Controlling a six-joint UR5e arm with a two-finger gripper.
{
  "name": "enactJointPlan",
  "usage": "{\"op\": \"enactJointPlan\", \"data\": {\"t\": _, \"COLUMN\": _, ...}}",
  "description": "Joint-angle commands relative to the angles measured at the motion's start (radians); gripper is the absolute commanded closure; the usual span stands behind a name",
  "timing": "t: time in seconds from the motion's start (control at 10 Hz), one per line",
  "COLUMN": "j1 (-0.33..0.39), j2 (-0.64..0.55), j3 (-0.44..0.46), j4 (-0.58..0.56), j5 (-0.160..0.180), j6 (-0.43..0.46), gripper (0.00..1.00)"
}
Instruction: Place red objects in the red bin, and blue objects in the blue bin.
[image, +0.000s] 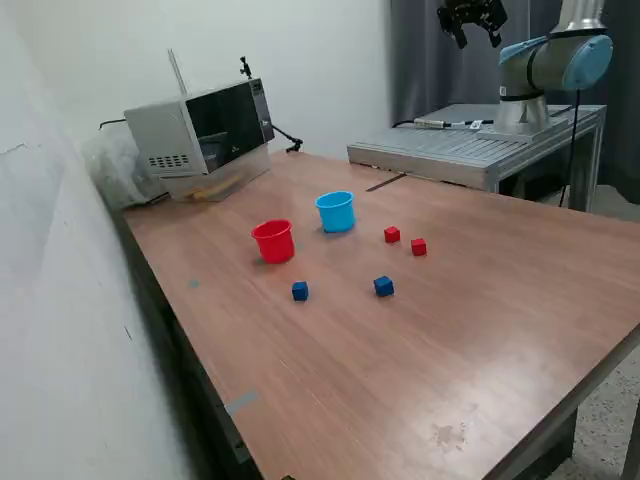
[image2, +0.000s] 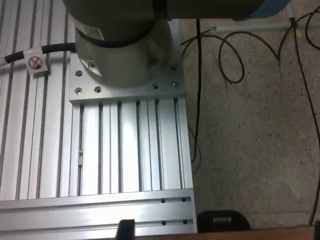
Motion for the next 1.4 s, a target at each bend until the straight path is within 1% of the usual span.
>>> {"op": "enactJointPlan", "data": {"t": 0.0, "j1": -0.003, "j2": -0.002, "j3": -0.008, "j4": 0.003, "j5": 0.002, "j6": 0.0, "gripper": 0.0}}
{"op": "enactJointPlan", "data": {"t": 0.4, "j1": -0.003, "j2": -0.002, "j3": -0.009, "j4": 0.003, "j5": 0.002, "j6": 0.002, "gripper": 0.0}}
{"op": "enactJointPlan", "data": {"t": 0.6, "j1": -0.002, "j2": 0.0, "j3": -0.008, "j4": -0.008, "j5": 0.008, "j6": 0.006, "gripper": 0.0}}
{"op": "enactJointPlan", "data": {"t": 0.9, "j1": 0.008, "j2": 0.032, "j3": -0.006, "j4": -0.234, "j5": 0.008, "j6": 0.006, "gripper": 0.0}}
{"op": "enactJointPlan", "data": {"t": 1.0, "j1": 0.023, "j2": 0.056, "j3": -0.011, "j4": -0.308, "j5": 0.009, "j6": 0.006, "gripper": 0.0}}
{"op": "enactJointPlan", "data": {"t": 1.1, "j1": 0.046, "j2": 0.107, "j3": -0.04, "j4": -0.389, "j5": 0.011, "j6": 0.009, "gripper": 0.0}}
{"op": "enactJointPlan", "data": {"t": 1.2, "j1": 0.049, "j2": 0.174, "j3": -0.085, "j4": -0.443, "j5": 0.023, "j6": 0.015, "gripper": 0.0}}
{"op": "enactJointPlan", "data": {"t": 1.3, "j1": 0.048, "j2": 0.251, "j3": -0.134, "j4": -0.519, "j5": 0.096, "j6": 0.015, "gripper": 0.0}}
